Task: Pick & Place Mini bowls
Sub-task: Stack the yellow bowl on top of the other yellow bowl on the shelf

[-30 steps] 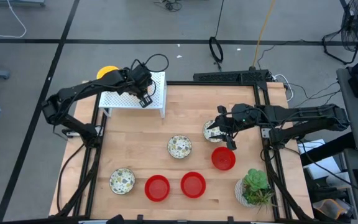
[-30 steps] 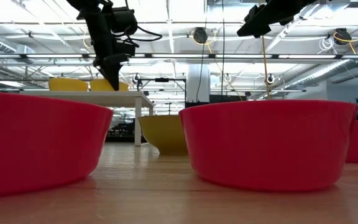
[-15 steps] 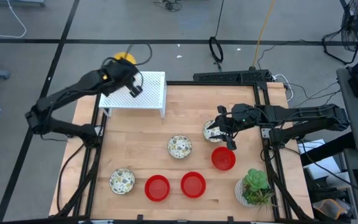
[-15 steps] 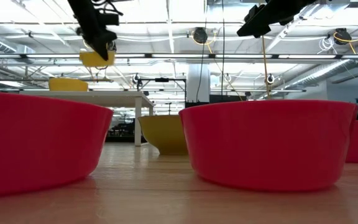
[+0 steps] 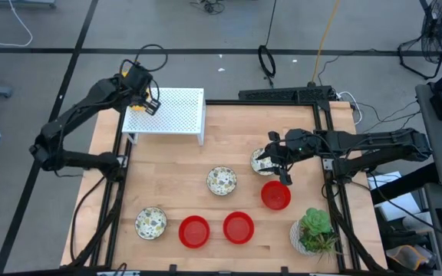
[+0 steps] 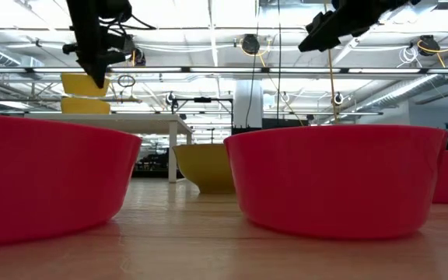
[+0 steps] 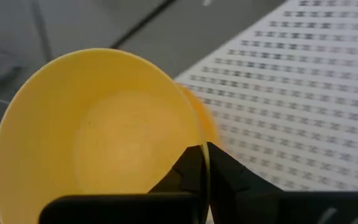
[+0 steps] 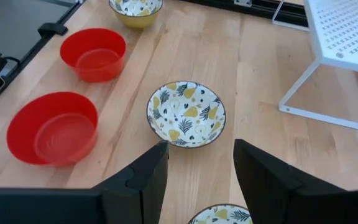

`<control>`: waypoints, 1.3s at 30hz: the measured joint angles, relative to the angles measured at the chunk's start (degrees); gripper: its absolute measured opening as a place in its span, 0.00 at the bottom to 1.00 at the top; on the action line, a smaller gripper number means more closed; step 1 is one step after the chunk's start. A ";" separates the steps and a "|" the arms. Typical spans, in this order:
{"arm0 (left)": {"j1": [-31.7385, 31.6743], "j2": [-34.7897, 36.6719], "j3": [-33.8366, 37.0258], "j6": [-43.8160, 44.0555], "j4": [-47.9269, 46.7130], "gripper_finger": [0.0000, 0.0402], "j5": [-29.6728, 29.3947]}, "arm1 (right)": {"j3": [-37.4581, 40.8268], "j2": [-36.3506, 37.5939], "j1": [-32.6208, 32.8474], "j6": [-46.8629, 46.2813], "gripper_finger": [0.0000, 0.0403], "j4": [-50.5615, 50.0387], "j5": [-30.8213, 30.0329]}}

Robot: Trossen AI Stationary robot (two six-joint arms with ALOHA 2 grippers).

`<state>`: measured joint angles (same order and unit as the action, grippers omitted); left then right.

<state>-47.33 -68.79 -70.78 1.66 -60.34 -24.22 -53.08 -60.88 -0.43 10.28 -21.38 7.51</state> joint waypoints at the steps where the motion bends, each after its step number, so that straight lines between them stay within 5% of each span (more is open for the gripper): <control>1: -0.35 -0.12 0.00 0.01 0.08 0.03 1.51 | 0.39 0.00 0.00 0.08 0.42 0.15 0.00; 19: -1.13 -2.64 0.00 0.65 0.13 0.08 4.45 | 5.31 0.00 0.00 0.29 0.42 3.56 0.00; 29: -1.57 -4.73 0.00 0.40 0.27 0.02 4.39 | 5.79 0.00 0.00 0.29 0.42 3.51 0.00; 39: -1.61 -4.60 0.00 -1.01 0.35 0.30 4.13 | 5.79 0.00 0.00 0.37 0.42 3.77 -0.09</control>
<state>-48.95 -73.38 -70.78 0.65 -59.99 -20.10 -47.29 -60.88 -0.43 10.65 -17.61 7.42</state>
